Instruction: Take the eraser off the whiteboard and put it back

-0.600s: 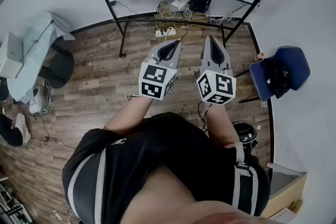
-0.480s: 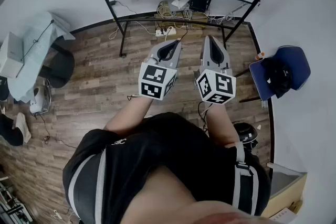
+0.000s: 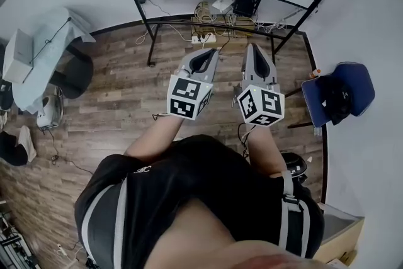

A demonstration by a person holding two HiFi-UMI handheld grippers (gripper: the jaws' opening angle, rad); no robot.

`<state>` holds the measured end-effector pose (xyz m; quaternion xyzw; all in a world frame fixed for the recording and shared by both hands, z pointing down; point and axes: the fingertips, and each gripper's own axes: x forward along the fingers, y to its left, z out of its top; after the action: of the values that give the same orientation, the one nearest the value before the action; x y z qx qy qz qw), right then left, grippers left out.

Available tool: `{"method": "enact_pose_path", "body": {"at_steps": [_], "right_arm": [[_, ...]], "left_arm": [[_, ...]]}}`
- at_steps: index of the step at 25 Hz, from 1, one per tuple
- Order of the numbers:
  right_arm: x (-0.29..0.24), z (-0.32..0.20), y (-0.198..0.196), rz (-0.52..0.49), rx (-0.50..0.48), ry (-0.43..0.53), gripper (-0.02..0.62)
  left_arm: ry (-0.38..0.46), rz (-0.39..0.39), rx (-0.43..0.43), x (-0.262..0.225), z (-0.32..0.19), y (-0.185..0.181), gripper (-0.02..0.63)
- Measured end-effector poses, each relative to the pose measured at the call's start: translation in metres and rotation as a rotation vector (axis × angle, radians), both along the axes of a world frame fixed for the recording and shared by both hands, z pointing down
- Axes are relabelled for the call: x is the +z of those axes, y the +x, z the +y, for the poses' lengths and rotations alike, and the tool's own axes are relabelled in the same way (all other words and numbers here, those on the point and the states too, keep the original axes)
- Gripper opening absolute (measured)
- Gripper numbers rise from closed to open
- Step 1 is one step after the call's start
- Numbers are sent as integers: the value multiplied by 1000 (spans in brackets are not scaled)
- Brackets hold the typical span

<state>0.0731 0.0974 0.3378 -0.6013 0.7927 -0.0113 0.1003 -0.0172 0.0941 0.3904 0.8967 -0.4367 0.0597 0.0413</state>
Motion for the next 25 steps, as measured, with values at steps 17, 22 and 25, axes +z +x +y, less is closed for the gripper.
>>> {"method": "enact_pose_path", "body": {"at_steps": [17, 22, 25], "right_arm": [[14, 28, 57, 5, -22, -10, 6], [18, 21, 67, 13, -4, -7, 6], [20, 6, 69, 20, 9, -5, 6]], "left_arm": [[-16, -18, -28, 20, 33, 55, 9], [-17, -18, -11, 24, 25, 64, 9], [-8, -1, -8, 24, 10, 66, 9]]}}
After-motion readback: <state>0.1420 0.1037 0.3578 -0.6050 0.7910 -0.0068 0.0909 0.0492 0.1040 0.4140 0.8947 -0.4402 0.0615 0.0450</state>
